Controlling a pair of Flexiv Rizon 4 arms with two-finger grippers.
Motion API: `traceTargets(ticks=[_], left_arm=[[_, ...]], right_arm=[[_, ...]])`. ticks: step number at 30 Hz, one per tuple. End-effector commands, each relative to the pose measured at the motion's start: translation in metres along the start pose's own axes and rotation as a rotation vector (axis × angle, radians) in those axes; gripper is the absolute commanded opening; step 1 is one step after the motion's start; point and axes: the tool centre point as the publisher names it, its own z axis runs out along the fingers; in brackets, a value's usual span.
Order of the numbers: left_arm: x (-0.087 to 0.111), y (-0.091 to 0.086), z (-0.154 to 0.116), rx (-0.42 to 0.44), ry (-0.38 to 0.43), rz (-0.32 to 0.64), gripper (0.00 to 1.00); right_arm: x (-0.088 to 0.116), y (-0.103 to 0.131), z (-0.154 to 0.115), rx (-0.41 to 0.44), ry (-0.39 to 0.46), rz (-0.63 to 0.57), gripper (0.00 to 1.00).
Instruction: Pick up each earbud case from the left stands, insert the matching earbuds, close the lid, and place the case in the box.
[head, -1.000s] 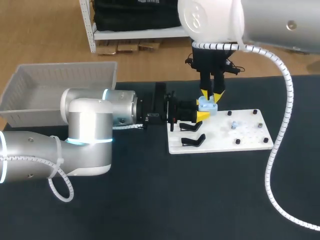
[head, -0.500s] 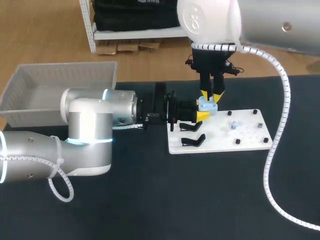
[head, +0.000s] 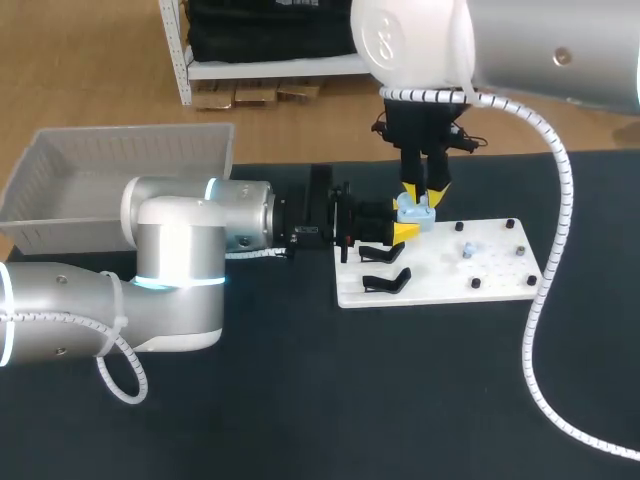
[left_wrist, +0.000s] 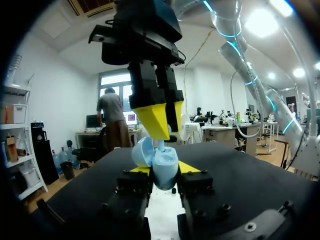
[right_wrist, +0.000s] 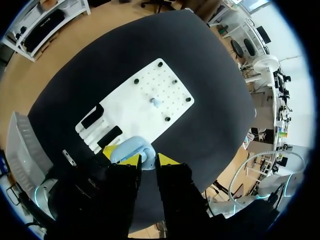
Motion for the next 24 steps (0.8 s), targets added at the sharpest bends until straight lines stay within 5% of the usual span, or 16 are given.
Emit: traceTargets(ticks=[1, 20, 21, 24], left_arm=[[0.001, -0.001, 0.0, -0.006, -0.003, 0.003, 0.0], [0.001, -0.001, 0.0, -0.006, -0.003, 0.003, 0.0], [0.001, -0.001, 0.0, -0.006, -0.003, 0.003, 0.0], [0.001, -0.001, 0.0, -0.006, -0.003, 0.003, 0.0]], right_arm=[[-0.002, 0.001, 0.0, 0.008, 0.005, 0.003, 0.0], [-0.002, 0.001, 0.011, 0.027, 0.025, 0.007, 0.0], [-0.002, 0.001, 0.011, 0.024, 0.026, 0.007, 0.02], [-0.002, -0.002, 0.008, 0.011, 0.028, 0.009, 0.35]])
